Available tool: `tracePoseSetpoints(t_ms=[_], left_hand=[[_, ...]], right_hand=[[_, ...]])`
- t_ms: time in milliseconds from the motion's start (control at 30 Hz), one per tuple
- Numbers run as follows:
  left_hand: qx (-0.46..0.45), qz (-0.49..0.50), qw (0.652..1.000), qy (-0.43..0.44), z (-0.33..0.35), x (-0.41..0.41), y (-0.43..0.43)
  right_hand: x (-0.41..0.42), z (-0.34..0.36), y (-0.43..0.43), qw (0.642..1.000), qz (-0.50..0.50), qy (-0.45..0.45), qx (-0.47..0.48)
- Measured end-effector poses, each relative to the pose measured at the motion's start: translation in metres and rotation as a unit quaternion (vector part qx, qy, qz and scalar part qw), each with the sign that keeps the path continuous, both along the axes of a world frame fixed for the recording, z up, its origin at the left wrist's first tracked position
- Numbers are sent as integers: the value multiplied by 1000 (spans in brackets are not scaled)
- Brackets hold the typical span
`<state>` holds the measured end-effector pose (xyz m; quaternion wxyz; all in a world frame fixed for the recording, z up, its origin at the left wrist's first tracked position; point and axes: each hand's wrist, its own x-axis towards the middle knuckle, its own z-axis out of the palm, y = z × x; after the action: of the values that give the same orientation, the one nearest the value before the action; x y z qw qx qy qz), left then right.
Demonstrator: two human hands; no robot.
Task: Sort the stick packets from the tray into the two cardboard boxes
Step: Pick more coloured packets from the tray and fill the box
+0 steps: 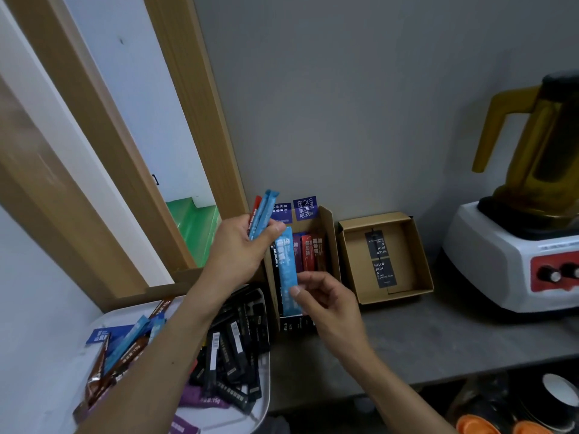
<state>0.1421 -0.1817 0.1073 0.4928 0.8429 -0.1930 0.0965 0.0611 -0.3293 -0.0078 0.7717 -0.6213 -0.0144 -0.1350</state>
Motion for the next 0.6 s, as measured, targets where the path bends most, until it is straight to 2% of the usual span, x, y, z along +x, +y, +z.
tracePoseSetpoints(t_ms=[100,200,333,467,600], left_hand=[[44,0,999,-1,-2,0,-2],[-7,16,1000,11,-2,-1,-1],[-149,34,984,88,1,-4,3],[-311,-35,926,209,-5,-10,4],[-296,-30,933,205,-17,-19,6]], right_hand=[[3,1,2,998,-19,15,-52],[12,-1,4,983,-69,36,-168],[31,-11,4,910,-165,55,-376],[51,-12,5,838,-182,80,-508],[60,-15,11,820,-183,89,-536]])
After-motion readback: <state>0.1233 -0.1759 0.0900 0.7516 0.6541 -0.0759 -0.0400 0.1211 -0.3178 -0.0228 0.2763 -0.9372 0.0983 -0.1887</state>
